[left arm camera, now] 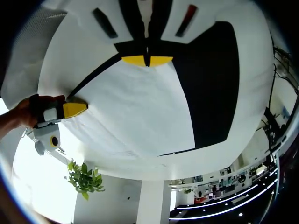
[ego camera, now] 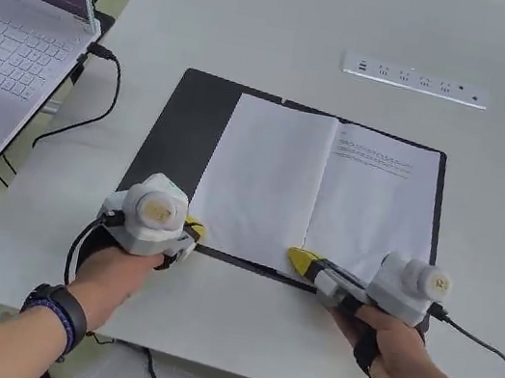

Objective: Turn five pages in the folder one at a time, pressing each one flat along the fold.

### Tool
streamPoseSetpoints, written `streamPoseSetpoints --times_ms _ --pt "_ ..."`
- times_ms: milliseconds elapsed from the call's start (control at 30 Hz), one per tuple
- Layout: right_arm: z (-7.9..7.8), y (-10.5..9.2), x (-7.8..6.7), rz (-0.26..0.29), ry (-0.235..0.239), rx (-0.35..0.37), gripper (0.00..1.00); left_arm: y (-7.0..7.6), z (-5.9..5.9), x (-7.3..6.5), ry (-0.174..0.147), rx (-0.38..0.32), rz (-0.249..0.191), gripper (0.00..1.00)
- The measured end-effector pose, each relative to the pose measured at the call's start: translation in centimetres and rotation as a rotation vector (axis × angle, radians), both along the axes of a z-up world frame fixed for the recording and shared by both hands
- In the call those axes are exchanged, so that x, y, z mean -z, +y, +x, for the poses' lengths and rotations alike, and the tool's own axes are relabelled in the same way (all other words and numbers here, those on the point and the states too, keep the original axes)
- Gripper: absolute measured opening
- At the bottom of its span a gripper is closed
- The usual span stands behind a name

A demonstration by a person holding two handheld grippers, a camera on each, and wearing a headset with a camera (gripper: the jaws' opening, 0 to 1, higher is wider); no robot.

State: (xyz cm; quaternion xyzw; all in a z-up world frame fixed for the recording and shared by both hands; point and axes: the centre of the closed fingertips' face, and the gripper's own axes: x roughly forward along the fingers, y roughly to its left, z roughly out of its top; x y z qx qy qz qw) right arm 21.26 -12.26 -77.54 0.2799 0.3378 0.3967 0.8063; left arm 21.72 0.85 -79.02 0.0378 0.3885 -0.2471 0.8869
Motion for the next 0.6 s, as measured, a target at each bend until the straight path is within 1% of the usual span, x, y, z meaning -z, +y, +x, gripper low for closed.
streamPoseSetpoints --times_ms 167,233,333,433,533,567,600 --pt "-0.39 -0.11 0.28 -0.028 0.004 -0.017 0.0 -0.02 -0.02 0.0 0.002 0.008 0.005 0.0" --pt "-0.48 -0.17 0.33 -0.031 0.021 0.001 0.0 -0.03 -0.02 -0.01 0.002 0.01 0.007 0.0" --pt "-0.46 -0.17 0.41 -0.044 0.015 0.019 0.0 -0.06 -0.03 -0.02 0.006 0.007 0.005 0.0" --pt "-0.45 -0.19 0.36 -0.046 0.022 0.036 0.0 -0.09 0.02 0.02 0.009 0.004 0.013 0.0" --pt "-0.39 -0.07 0.33 -0.079 0.039 0.035 0.0 -0.16 0.0 0.05 0.009 0.026 0.033 0.0" --pt "-0.44 -0.04 0.27 -0.091 0.034 0.029 0.0 -0.16 -0.01 0.05 0.011 0.036 0.037 0.0" --pt "-0.57 -0.05 0.21 -0.106 0.015 0.022 0.0 -0.16 0.0 0.04 0.015 0.043 0.037 0.0"
